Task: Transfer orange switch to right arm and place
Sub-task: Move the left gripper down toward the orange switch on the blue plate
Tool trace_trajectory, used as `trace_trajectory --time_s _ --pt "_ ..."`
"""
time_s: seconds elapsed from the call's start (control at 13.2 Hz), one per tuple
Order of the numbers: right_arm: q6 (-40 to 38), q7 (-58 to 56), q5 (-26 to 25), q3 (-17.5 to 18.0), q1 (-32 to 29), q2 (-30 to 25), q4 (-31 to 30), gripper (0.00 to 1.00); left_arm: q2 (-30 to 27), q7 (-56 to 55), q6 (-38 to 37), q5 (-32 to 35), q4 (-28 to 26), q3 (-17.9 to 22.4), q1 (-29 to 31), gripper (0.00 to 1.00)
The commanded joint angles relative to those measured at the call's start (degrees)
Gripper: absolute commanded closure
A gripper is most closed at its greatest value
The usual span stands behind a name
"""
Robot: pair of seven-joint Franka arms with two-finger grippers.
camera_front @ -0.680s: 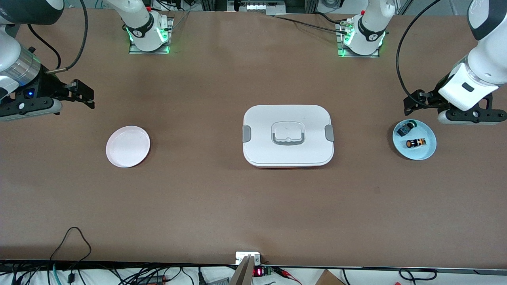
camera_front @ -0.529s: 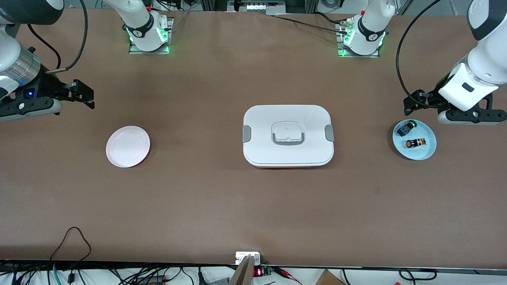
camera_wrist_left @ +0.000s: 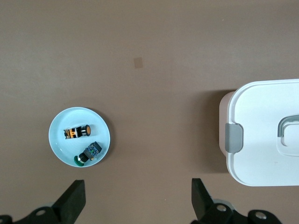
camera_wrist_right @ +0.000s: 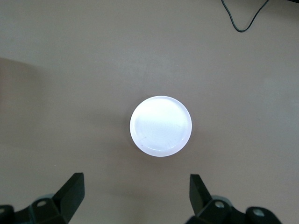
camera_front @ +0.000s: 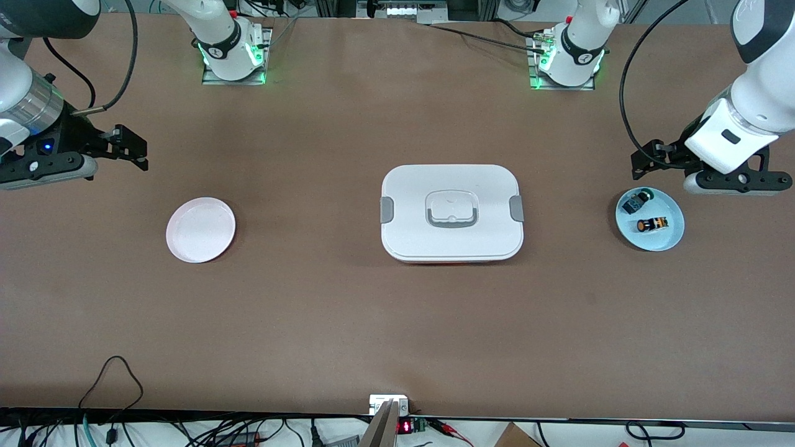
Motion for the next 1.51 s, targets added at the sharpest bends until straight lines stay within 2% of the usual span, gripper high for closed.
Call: trace_trajectory --time_s 0.0,0.38,0.68,0.91,1.06,1.28,1.44 --pt "-1.03 0.32 -0.26 0.34 -0.29 0.52 1.30 0.00 0.95 -0.18 -2.38 -0.03 2.01 -0.23 -0.10 0.00" --pt "-1.03 0.23 -0.26 0.25 -0.29 0.52 1.30 0.00 1.04 0.25 -3.00 -0.20 2.72 -0.23 0.25 0.00" --pt "-1.03 0.23 -0.26 0.25 -0.29 0.60 1.30 0.00 3.66 0.08 -3.00 -0.56 2.80 -0.23 0.25 0.00" --pt "-1.03 0.23 -0.26 0.34 -0.29 0.52 1.30 0.00 4.55 0.70 -7.99 -0.11 2.11 0.12 1.21 0.00" --pt "-1.03 0.23 -0.26 0.25 -0.29 0.52 1.30 0.00 6.12 0.70 -8.01 -0.03 0.79 0.29 3.05 0.00" --pt "-1.03 0.23 -0.26 0.25 -0.29 0.52 1.30 0.00 9.37 0.96 -4.34 0.15 -2.10 0.29 9.81 0.00" --pt "-1.03 0.23 -0.26 0.34 -0.29 0.52 1.30 0.00 10.08 1.83 1.89 3.11 -5.26 0.29 11.06 0.00"
